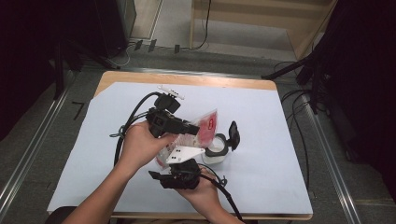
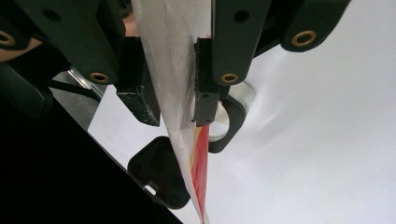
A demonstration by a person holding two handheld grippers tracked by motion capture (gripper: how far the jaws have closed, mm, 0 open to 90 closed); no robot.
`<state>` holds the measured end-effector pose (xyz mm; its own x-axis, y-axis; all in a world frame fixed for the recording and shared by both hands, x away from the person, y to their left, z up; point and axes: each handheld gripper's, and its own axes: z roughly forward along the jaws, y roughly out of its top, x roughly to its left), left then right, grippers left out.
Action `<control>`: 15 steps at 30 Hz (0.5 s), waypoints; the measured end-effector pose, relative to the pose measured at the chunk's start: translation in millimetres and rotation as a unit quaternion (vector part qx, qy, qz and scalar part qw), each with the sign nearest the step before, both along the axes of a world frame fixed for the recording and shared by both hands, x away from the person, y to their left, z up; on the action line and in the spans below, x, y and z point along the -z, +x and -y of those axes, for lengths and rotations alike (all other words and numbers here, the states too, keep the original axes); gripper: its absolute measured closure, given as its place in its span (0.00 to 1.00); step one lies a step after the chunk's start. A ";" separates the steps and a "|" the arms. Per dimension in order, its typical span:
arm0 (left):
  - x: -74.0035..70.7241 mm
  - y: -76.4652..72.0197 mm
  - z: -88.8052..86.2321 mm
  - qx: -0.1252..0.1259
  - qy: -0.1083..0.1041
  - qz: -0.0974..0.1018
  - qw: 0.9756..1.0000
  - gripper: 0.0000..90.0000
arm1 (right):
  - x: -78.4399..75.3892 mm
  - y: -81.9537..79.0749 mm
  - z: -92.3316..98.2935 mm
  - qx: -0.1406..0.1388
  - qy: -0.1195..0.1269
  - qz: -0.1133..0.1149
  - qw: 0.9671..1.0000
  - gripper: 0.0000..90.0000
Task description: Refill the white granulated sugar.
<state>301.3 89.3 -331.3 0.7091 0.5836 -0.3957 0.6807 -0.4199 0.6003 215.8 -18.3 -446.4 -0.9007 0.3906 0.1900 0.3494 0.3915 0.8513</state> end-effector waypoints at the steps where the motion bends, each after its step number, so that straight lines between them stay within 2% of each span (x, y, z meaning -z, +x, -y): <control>1: 0.0 0.2 -0.3 0.000 0.002 -0.002 1.000 0.81 | 2.2 -0.5 -0.9 -0.001 -0.003 0.000 1.000 0.61; 5: 3.0 1.6 -1.5 0.006 0.008 -0.016 1.000 0.81 | 7.9 -3.3 -3.2 -0.006 -0.020 0.009 1.000 0.61; 9: 7.5 4.2 -1.3 0.011 0.022 -0.028 0.999 0.81 | 14.7 -4.3 -4.1 -0.013 -0.027 0.011 0.999 0.62; 15: 14.5 8.0 -1.3 0.015 0.021 -0.042 0.999 0.81 | 22.3 -5.2 -4.3 -0.019 -0.031 0.001 0.999 0.63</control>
